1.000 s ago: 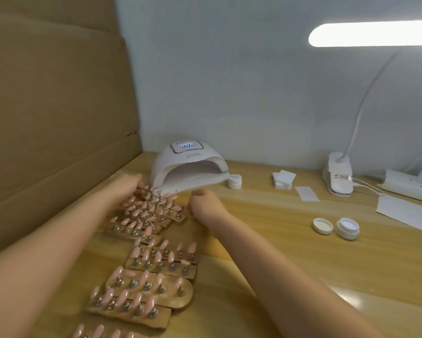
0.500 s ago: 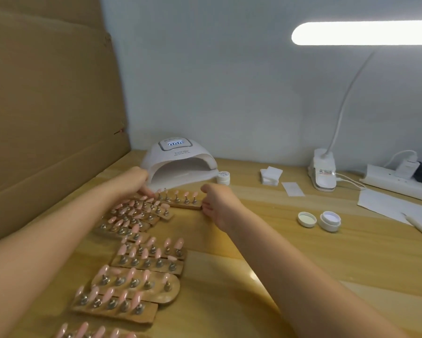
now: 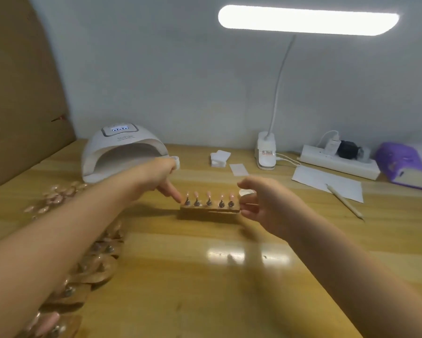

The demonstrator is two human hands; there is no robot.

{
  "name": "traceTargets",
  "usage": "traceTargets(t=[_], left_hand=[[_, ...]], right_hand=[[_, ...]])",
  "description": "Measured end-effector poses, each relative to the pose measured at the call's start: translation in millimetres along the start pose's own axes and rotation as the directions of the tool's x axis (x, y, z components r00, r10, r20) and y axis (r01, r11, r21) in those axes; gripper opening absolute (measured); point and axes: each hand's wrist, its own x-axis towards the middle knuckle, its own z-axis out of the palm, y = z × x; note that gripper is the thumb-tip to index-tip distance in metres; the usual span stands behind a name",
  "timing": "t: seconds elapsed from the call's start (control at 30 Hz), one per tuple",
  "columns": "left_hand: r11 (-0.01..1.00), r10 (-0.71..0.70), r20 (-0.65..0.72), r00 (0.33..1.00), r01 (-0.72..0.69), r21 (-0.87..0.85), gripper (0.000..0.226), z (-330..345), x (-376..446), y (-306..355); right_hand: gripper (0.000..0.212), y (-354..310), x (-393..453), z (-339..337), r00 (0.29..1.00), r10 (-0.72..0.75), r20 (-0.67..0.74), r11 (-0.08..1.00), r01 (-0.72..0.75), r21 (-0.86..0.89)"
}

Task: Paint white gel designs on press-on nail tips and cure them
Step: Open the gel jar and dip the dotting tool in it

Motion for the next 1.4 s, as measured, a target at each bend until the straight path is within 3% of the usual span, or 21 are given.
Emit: traceTargets(t=[0.1,0.3,0.4,0.47,0.53,0.6,0.67,0.7,0.8,1.0,1.2,1.27,1.33,1.4], left_hand=[[1.000,-0.022,0.012,1.000,0.023,-0.017,0.047,31,-13,22],[0.999,-0.011,0.068,0.998,0.007,0.051,0.044,75,-31,56],[1.000,-0.026,0.079,0.997,0.026,0.001,0.037,86,-30,58],[0.996,0.001,0.035,0.999,0.003,-0.093,0.034,93,-23,49],[0.991,0.006,-0.084,0.996,-0.018,-0.135,0.031,101,-19,38],[0.993,0.032,-0.211,0.977,-0.056,-0.109,0.032,109,-12,21],[0.992,0.092,-0.280,0.955,-0.113,-0.061,0.030,114,-8,8],[0.990,0.108,-0.299,0.948,-0.129,-0.054,0.031,114,-7,5],[0.988,0.121,-0.315,0.941,-0.147,-0.058,0.033,114,-7,7],[0.984,0.164,-0.367,0.916,-0.180,-0.009,0.030,119,-10,5],[0.962,0.271,-0.446,0.853,-0.259,0.089,0.021,120,-15,5],[0.922,0.388,-0.508,0.769,-0.336,0.195,0.012,121,-18,5],[0.833,0.548,-0.557,0.624,-0.466,0.297,0.006,124,-24,9],[0.704,0.700,-0.537,0.471,-0.578,0.412,0.017,127,-31,13]], right_hand=[[0.004,4,-10,-27,0.998,0.014,-0.067,1.000,-0.015,-0.013],[0.005,13,-11,-65,0.992,0.067,-0.110,0.997,-0.071,-0.032],[0.007,16,-8,-76,0.991,0.043,-0.124,0.986,-0.062,-0.153],[0.012,16,-5,-88,0.988,-0.029,-0.151,0.942,-0.024,-0.335],[0.020,19,3,-111,0.945,-0.234,-0.228,0.774,0.039,-0.632],[0.032,25,14,-142,0.814,-0.471,-0.341,0.496,-0.076,-0.865],[0.038,35,24,-172,0.688,-0.594,-0.417,0.319,-0.275,-0.907],[0.038,40,29,-183,0.668,-0.597,-0.444,0.295,-0.332,-0.896],[0.039,52,40,-198,0.693,-0.552,-0.463,0.286,-0.364,-0.886],[0.035,57,47,-194,0.710,-0.590,-0.385,0.292,-0.256,-0.921],[0.030,60,48,-198,0.591,-0.682,-0.431,0.497,-0.057,-0.866],[0.026,58,45,-194,0.555,-0.704,-0.443,0.553,0.036,-0.833],[0.024,52,40,-183,0.550,-0.706,-0.446,0.596,0.123,-0.793],[0.023,44,32,-163,0.580,-0.705,-0.409,0.610,0.202,-0.766]])
